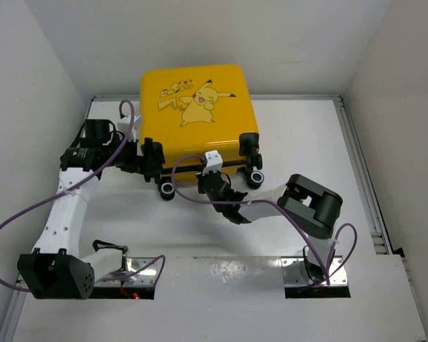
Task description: Pack the luggage
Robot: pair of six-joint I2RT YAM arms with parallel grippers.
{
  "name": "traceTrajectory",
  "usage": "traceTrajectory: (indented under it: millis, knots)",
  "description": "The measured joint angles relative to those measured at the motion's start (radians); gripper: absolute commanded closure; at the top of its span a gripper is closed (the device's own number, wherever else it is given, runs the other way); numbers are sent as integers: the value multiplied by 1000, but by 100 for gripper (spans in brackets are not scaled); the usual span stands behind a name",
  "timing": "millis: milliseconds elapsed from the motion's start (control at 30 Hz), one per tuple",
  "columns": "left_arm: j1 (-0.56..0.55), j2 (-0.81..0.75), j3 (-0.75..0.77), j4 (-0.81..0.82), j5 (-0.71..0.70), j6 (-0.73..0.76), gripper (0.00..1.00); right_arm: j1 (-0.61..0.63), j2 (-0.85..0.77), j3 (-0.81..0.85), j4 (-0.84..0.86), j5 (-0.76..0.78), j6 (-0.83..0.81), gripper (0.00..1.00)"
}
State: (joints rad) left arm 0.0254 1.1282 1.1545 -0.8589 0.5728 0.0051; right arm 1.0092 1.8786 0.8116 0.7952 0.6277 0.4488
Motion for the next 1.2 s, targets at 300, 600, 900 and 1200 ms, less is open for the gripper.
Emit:
traceTrajectory:
  millis: [300, 600, 900, 1200]
  knots:
    - [-147, 71, -38, 84, -251, -250, 6, -3, 0, 8, -14, 1, 2, 100]
    - [-182, 128, -40, 115, -462, -341, 22, -16, 0, 8, -20, -4, 8, 100]
    - [-169, 168, -33, 154, -431, -387, 77, -20, 3, 19, -40, -10, 15, 100]
    - [-127, 187, -32, 152, -355, -387, 99, -23, 1, 13, -38, -16, 10, 100]
